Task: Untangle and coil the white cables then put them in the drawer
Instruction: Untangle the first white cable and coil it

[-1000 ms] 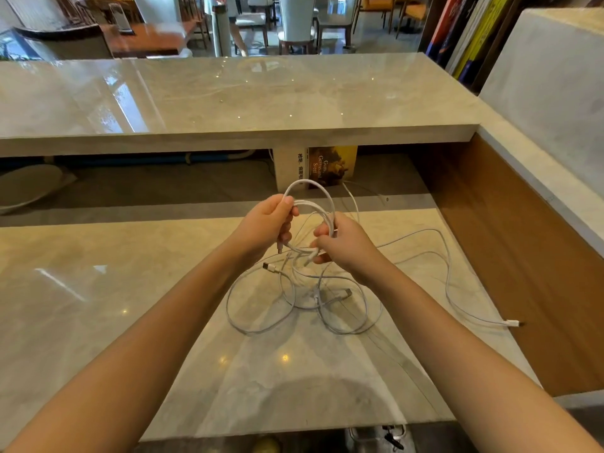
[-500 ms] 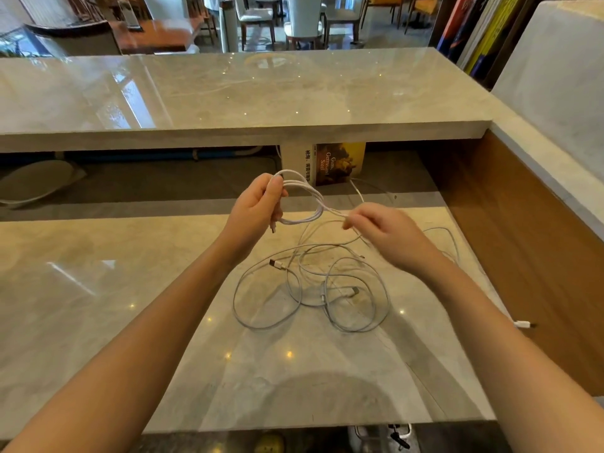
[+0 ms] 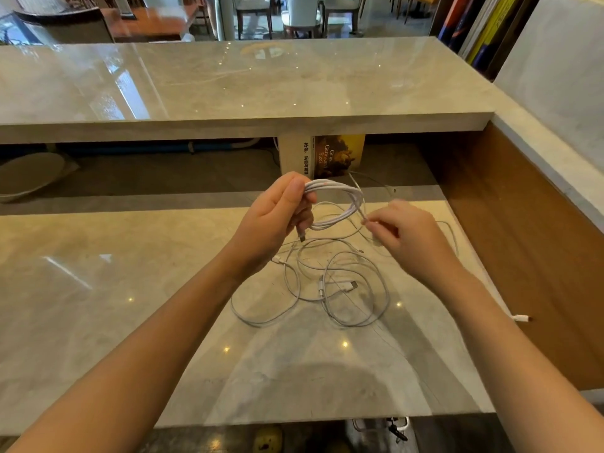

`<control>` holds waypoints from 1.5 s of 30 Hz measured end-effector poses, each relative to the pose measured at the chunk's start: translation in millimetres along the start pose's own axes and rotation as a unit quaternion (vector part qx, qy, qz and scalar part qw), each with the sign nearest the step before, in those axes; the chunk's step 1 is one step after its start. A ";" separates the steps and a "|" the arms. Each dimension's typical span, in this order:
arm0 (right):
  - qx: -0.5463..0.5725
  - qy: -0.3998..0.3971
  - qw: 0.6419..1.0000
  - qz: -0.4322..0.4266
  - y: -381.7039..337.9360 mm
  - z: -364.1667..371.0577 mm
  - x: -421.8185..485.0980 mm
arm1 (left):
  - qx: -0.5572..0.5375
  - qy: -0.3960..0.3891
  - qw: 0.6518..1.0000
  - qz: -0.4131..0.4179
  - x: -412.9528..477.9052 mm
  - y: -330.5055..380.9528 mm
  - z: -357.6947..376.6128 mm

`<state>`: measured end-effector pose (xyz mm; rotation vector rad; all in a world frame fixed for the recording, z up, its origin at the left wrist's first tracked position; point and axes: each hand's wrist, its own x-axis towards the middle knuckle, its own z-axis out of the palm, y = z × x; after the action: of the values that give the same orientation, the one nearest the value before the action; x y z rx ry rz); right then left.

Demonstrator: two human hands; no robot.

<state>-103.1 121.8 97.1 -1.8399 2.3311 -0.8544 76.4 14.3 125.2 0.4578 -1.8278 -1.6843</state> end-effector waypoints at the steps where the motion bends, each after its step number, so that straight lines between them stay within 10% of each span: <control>1: 0.051 -0.007 0.998 0.026 -7.8 4.2 0.4 | -0.028 -0.001 1.000 -0.002 -0.1 0.0 1.4; 10: 0.425 -0.038 0.896 0.120 -51.7 11.2 0.2 | -0.045 0.016 0.999 -0.002 -3.0 0.8 3.3; 32: 0.420 -0.037 0.902 0.097 -48.8 5.1 -8.1 | 0.052 0.167 0.984 -0.047 4.6 -20.6 10.6; 45: 0.332 -0.120 0.921 0.165 -31.7 11.8 8.8 | -0.284 0.088 0.937 -0.182 16.7 -24.5 8.6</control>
<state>-73.3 104.8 103.8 -1.1567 1.8016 -1.1084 54.7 7.3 104.4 0.6917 -1.0944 -2.2312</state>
